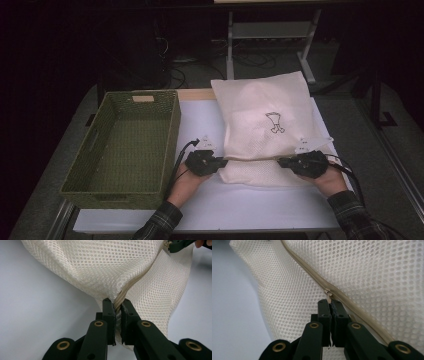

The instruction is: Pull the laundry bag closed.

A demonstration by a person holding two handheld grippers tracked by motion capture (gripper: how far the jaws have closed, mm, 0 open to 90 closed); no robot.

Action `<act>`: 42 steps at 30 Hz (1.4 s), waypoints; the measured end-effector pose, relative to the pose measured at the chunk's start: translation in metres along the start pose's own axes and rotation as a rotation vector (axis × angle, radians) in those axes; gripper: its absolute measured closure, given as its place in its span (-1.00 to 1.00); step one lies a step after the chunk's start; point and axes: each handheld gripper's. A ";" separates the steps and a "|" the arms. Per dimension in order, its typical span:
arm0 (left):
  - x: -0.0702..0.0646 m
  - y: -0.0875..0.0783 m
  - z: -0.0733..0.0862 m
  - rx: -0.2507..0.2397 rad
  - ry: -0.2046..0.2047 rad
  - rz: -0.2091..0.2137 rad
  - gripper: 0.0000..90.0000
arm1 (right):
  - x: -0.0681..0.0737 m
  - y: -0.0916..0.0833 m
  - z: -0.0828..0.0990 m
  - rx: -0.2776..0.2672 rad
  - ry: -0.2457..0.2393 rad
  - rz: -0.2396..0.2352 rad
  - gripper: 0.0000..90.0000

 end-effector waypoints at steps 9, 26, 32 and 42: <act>0.000 0.000 0.000 0.002 0.003 -0.001 0.86 | -0.003 -0.006 0.006 -0.003 0.020 0.013 0.93; 0.001 0.000 0.001 0.000 -0.006 0.001 0.86 | -0.011 -0.023 0.021 -0.017 0.070 0.050 0.93; 0.001 0.000 0.001 -0.002 -0.006 0.001 0.86 | -0.013 -0.026 0.023 -0.014 0.077 0.062 0.93; 0.001 0.000 0.001 0.000 -0.004 -0.001 0.86 | -0.017 -0.035 0.032 -0.016 0.098 0.088 0.93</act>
Point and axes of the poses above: each handheld gripper's, and its own axes: y roughly forward along the jaws, z roughly out of its underside, x roughly to its left, and after that the axes turned 7 degrees about -y, right-handed
